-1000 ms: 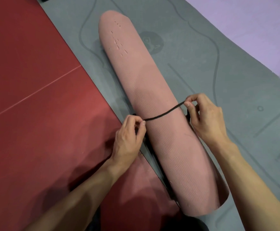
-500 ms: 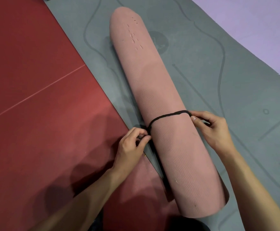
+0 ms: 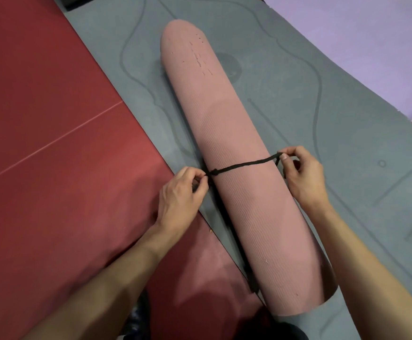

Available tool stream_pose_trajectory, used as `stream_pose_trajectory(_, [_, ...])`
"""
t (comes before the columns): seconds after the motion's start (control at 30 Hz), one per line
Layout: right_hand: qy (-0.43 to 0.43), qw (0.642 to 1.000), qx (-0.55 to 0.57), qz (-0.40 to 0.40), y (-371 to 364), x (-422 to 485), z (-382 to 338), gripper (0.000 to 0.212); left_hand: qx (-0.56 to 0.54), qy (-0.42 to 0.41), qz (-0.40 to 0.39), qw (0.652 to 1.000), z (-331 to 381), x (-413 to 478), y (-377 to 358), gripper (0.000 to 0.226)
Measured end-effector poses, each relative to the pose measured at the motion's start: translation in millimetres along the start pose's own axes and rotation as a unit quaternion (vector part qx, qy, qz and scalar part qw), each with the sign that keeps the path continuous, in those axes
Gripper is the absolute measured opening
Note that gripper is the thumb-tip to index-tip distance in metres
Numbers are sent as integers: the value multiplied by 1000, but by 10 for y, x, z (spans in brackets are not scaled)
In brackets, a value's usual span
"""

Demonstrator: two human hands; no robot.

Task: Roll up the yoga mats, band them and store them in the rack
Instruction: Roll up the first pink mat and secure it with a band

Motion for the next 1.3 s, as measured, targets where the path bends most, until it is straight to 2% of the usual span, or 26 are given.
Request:
stream_pose_trajectory(0.13, [10,998,41,48,47,220,-164,15,26,-1,62,998,19,247,216,6])
stream_pose_trajectory(0.23, [9,1000,11,-12,-193,190,-270,18,41,-45,61,996,145,224,136,4])
stream_pose_trajectory(0.37, [-2,998,61,-35,-285,-90,-362,16,-68,-3,61,996,54,30,76,25])
stream_pose_trajectory(0.5, [63,992,53,-100,-418,-177,-558,29,-125,-31,67,989,135,8,119,44])
stream_pose_trajectory(0.57, [70,988,63,-125,-477,-147,-611,26,-135,-19,65,988,203,62,131,39])
stream_pose_trajectory(0.67, [56,988,83,-115,-466,-42,-664,19,-132,9,85,988,227,194,193,20])
stream_pose_trajectory(0.77, [90,990,19,-109,-524,42,-772,12,-114,4,97,989,248,331,253,5])
stream_pose_trajectory(0.9, [132,989,-16,-67,-629,171,-1025,7,-82,4,146,986,246,552,469,4])
stream_pose_trajectory(0.97, [153,985,-28,-69,-731,194,-1117,8,-18,-29,147,989,293,575,485,8])
stream_pose_trajectory(1.03, [162,981,-49,-94,-846,129,-1087,17,59,-79,114,989,327,506,328,28])
stream_pose_trajectory(1.07, [159,978,-75,-112,-911,50,-1030,29,74,-103,80,989,333,455,214,41])
stream_pose_trajectory(1.13, [148,971,-120,-146,-1021,-113,-928,52,45,-119,14,992,315,388,21,56])
stream_pose_trajectory(1.3, [88,976,-135,-146,-1027,-161,-796,67,-7,-87,-8,996,296,355,-16,60])
Point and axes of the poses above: each hand's wrist, its own x-axis towards the middle knuckle, its own y-axis out of the back of the hand, z = x × y, the point moved 9 cm from there along x, towards the middle knuckle, and after that the axes turned 13 degrees about x, right-handed, at the moved point
